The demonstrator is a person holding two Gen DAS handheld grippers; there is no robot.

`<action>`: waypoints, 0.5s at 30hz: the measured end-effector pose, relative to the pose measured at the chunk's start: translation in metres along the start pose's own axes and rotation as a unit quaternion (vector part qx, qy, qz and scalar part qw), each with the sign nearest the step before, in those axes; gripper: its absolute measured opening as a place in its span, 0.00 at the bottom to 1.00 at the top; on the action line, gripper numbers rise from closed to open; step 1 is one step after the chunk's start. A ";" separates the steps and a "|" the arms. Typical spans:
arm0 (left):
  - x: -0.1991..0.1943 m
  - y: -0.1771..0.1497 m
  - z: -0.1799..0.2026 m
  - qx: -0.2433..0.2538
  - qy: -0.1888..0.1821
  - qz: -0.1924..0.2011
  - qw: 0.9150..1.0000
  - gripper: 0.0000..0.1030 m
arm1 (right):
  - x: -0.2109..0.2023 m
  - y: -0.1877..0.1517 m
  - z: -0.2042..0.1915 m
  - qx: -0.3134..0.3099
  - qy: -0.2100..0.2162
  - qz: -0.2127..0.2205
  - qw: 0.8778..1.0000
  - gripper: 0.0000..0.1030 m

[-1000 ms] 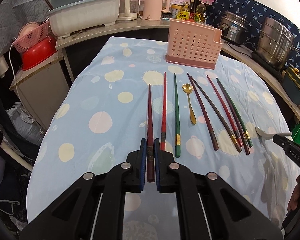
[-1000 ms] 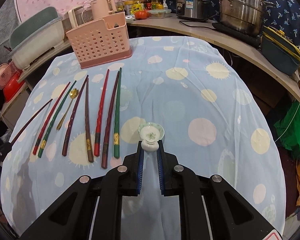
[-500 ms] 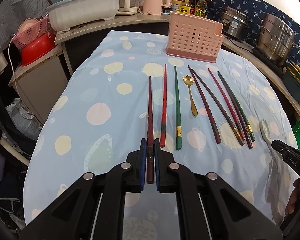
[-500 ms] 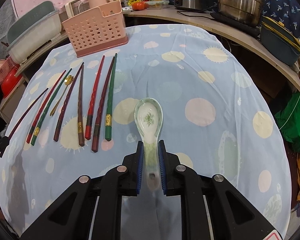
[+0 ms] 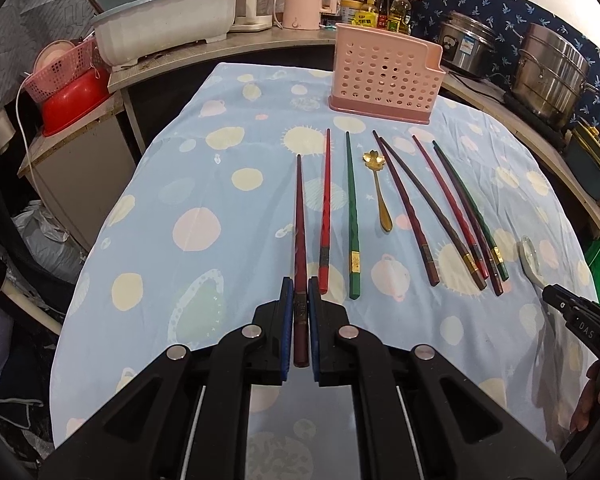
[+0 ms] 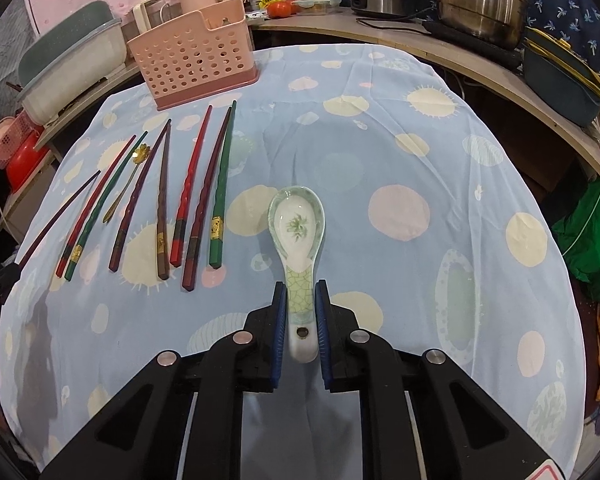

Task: Organize utensils
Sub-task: 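Lift the white spoon with the right tool while the left tool lifts the brown chopstick, then carry the spoon and brown chopstick in both tools over the pink caddy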

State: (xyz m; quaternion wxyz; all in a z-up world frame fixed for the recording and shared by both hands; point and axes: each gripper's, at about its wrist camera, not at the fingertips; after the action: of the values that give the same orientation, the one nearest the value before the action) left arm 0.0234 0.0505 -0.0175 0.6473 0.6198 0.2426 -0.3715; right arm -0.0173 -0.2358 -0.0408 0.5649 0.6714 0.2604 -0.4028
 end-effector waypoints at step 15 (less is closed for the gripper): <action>-0.032 0.013 0.000 -0.008 -0.013 0.032 0.999 0.07 | -0.037 0.015 0.004 -0.005 0.015 0.036 0.999 0.12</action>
State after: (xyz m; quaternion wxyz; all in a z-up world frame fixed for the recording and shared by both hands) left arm 0.0142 0.0558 0.0157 0.6666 0.6174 0.2172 -0.3567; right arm -0.0258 -0.2396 -0.0019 0.5782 0.6834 0.2469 -0.3710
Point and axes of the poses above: each gripper's, at about its wrist camera, not at the fingertips, and x roughly the way its jaws point, z to its right, y to its top, and after that the axes turned 3 degrees about -y, right-handed
